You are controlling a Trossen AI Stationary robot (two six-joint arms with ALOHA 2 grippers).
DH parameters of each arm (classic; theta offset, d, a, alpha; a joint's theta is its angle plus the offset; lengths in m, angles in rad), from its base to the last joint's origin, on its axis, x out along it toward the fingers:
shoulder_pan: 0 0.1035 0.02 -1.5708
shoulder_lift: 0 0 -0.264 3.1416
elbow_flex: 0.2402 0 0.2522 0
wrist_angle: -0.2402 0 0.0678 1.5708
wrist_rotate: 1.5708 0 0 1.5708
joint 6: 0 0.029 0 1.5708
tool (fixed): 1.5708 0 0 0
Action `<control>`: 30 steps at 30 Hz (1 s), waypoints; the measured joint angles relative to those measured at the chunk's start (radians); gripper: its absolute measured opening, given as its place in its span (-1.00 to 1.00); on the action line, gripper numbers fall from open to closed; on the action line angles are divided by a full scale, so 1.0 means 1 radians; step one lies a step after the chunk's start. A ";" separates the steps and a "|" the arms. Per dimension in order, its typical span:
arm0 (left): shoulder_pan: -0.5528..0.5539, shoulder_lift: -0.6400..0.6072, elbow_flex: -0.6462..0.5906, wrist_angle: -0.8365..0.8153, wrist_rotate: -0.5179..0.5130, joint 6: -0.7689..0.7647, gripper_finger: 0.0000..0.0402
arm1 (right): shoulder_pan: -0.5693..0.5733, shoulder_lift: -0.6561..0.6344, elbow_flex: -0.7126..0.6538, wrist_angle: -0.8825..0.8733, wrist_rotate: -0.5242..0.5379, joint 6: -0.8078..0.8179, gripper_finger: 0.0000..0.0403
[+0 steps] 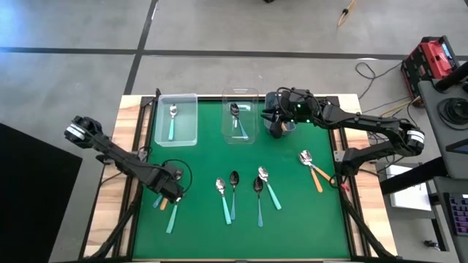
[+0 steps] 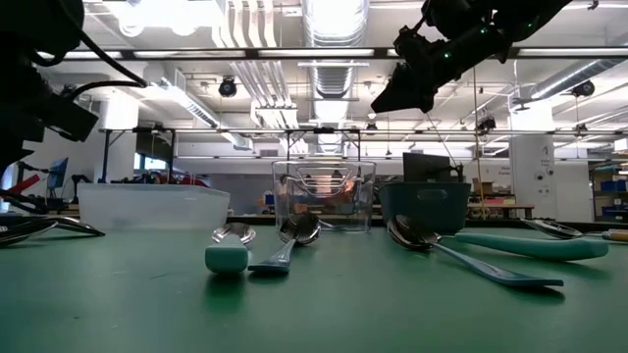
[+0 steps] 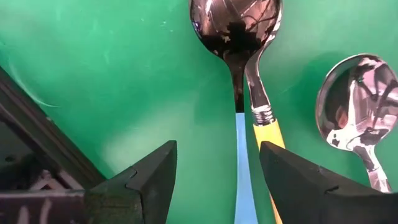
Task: Sort silverware by color (type)
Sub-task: Put the blue spoon into the transparent bin
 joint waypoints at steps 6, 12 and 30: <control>-0.009 -0.003 -0.034 0.048 -0.006 -0.038 0.06 | 0.000 0.000 0.000 0.004 0.000 0.000 -0.61; -0.009 -0.003 -0.036 0.049 -0.016 -0.041 0.06 | 0.000 0.000 0.000 0.005 0.000 0.000 -0.61; -0.009 0.001 -0.052 0.055 -0.064 -0.063 0.06 | 0.000 0.000 -0.005 0.018 0.001 -0.001 -0.61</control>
